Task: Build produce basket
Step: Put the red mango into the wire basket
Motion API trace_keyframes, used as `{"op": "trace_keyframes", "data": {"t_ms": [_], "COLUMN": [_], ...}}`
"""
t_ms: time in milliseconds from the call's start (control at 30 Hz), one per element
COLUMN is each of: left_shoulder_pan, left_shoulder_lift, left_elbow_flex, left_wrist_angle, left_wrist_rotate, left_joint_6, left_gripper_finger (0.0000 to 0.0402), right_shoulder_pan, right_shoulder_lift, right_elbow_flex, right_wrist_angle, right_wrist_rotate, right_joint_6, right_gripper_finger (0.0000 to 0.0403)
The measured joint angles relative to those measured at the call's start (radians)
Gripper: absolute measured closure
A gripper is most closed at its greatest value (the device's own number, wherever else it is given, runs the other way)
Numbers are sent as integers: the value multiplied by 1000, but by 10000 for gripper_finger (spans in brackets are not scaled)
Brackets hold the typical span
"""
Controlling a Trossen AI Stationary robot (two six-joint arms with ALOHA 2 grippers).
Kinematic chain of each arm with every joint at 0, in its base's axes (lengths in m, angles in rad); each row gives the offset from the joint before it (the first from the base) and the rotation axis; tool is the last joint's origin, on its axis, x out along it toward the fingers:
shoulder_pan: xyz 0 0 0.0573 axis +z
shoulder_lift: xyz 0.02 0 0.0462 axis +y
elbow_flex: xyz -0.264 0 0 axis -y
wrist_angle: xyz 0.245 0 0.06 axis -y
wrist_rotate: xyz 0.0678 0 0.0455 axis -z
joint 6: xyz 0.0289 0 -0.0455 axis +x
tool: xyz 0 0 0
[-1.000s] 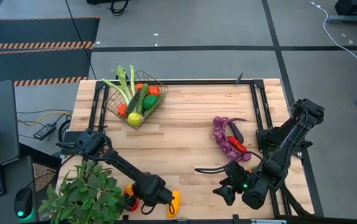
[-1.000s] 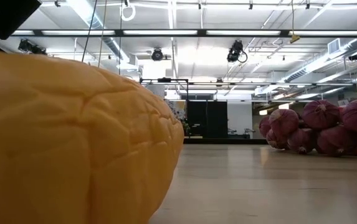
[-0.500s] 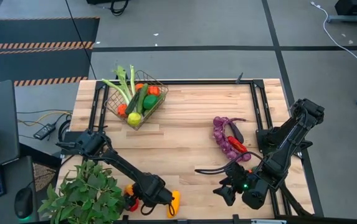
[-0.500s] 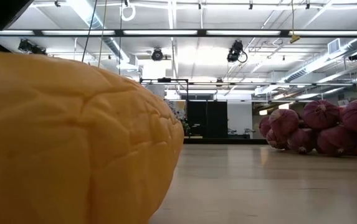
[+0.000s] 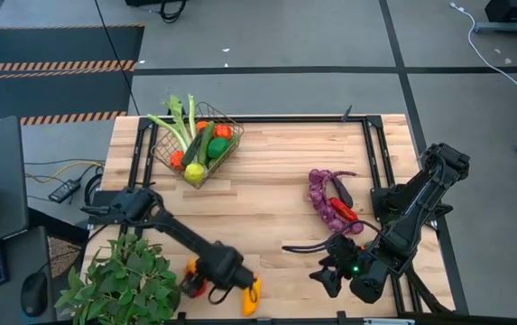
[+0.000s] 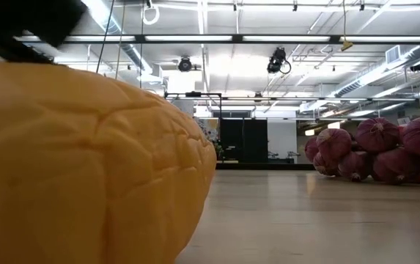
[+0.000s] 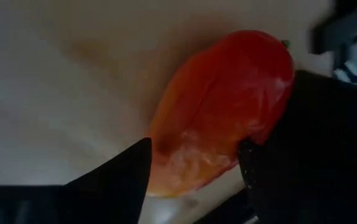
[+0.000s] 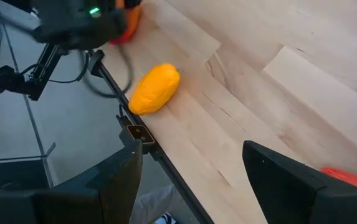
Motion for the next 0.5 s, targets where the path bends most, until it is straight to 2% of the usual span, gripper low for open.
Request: {"op": "trace_keyframes", "data": {"t_ms": [167,333,500], "left_shoulder_pan": [84,146,182], "left_shoulder_lift": [6,1,0], "left_elbow_flex": [109,232,316], "left_wrist_angle": [-76,-101,-130], "left_wrist_rotate": [-76,-71,-83], "left_joint_6": [-21,-45,-52], "left_gripper_finger": [190,205,204], "right_shoulder_pan": [0,-1,-1], "right_shoulder_lift": [0,0,0], "right_elbow_flex": [0,0,0], "right_wrist_angle": [-13,-18,-15], "right_wrist_rotate": [18,17,17], "right_joint_6": [-22,-22,-16], "right_gripper_finger": [123,123,123]}}
